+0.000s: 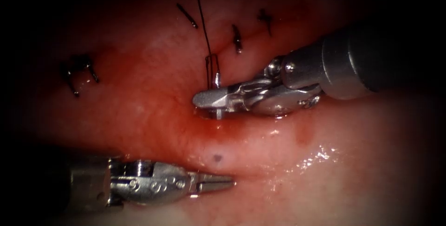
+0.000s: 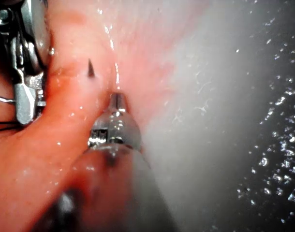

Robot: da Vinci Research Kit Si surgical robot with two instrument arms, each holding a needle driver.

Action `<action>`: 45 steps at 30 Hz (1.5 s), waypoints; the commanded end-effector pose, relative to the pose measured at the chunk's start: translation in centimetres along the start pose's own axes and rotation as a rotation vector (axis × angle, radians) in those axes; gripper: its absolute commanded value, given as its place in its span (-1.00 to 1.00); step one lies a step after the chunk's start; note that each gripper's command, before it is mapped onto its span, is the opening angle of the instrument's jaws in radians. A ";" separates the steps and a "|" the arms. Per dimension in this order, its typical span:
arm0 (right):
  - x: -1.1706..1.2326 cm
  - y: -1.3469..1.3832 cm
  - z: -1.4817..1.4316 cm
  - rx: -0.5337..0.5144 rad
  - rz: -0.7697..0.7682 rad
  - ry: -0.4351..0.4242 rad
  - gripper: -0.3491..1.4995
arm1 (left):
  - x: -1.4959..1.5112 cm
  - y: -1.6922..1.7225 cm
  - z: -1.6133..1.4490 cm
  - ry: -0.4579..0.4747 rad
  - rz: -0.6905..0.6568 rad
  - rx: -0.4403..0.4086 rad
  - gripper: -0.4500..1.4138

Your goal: Wound Closure

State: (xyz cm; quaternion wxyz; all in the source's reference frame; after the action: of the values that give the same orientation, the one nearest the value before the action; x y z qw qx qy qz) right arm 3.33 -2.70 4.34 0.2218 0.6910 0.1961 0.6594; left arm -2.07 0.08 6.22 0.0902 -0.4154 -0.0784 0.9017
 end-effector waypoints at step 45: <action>1.72 -0.22 -1.09 -0.156 -0.928 0.393 0.78 | 0.64 0.12 -0.37 0.001 0.043 0.031 -0.84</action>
State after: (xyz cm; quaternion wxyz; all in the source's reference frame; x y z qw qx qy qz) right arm 2.31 -1.42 5.61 0.5051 0.3707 0.4719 0.6204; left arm -2.15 0.24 5.42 0.0770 -0.4157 -0.0486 0.9049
